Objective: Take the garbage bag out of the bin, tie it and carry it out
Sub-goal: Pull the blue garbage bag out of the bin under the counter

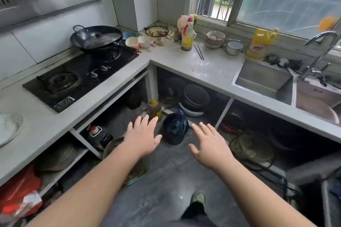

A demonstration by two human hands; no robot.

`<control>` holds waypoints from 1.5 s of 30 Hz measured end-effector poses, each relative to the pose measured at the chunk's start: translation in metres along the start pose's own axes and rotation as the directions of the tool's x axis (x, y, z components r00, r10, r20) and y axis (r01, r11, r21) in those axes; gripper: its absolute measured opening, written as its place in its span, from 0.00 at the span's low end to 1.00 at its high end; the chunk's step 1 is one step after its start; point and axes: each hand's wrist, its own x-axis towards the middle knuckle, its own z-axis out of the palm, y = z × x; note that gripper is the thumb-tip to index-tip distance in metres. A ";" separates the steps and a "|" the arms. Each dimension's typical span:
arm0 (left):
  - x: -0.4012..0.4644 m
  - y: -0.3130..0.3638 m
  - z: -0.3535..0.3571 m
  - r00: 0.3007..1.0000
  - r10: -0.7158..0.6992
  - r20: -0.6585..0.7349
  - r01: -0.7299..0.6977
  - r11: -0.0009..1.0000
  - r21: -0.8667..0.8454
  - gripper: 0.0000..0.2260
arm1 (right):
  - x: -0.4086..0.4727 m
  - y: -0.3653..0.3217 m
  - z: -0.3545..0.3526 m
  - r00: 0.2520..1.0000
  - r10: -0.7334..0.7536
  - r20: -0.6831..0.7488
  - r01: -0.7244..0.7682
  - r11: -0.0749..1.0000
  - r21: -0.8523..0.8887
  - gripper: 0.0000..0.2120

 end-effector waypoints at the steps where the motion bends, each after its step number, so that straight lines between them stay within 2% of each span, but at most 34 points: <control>1: 0.014 -0.002 0.001 1.000 -0.008 0.007 0.008 1.000 -0.007 0.31 | 0.013 0.007 0.002 1.000 0.002 0.014 -0.002 1.000 0.016 0.36; 9: 0.150 0.012 0.019 0.999 -0.036 0.029 0.037 0.999 -0.023 0.31 | 0.140 0.078 0.011 0.997 0.017 0.074 -0.020 0.999 0.031 0.34; 15: 0.258 0.021 0.048 0.989 -0.064 0.135 0.077 0.992 -0.096 0.32 | 0.248 0.129 0.026 0.994 -0.019 0.108 0.008 0.995 0.103 0.29; 19: 0.319 0.016 0.079 0.983 -0.064 0.175 0.090 0.986 -0.143 0.31 | 0.307 0.150 0.054 0.987 0.014 0.158 -0.032 0.993 0.116 0.28; 26: 0.409 -0.014 0.167 0.982 -0.012 0.188 0.045 0.984 -0.173 0.29 | 0.384 0.152 0.149 0.977 0.106 0.184 -0.136 0.978 0.156 0.28; 32: 0.468 -0.036 0.283 0.984 -0.010 0.178 0.042 0.983 -0.177 0.29 | 0.443 0.154 0.269 0.961 0.193 0.200 -0.239 0.940 0.244 0.28; 34: 0.486 -0.038 0.327 0.992 0.003 0.125 0.021 0.982 -0.190 0.28 | 0.458 0.161 0.316 0.958 0.202 0.204 -0.253 0.931 0.263 0.28; 37: 0.506 -0.038 0.392 0.996 0.033 0.078 -0.014 0.972 -0.235 0.26 | 0.482 0.171 0.382 0.968 0.200 0.151 -0.241 0.910 0.336 0.24; 40: 0.524 -0.037 0.451 0.999 0.049 0.012 -0.043 0.945 -0.325 0.24 | 0.509 0.181 0.435 0.976 0.219 0.020 -0.209 0.898 0.388 0.19; 43: 0.548 -0.038 0.501 0.996 0.080 -0.033 -0.087 0.930 -0.356 0.23 | 0.537 0.192 0.479 0.961 0.223 -0.163 -0.134 0.893 0.430 0.21; 45: 0.563 -0.037 0.525 0.990 0.106 -0.089 -0.131 0.929 -0.346 0.22 | 0.556 0.198 0.501 0.952 0.207 -0.227 -0.091 0.895 0.437 0.22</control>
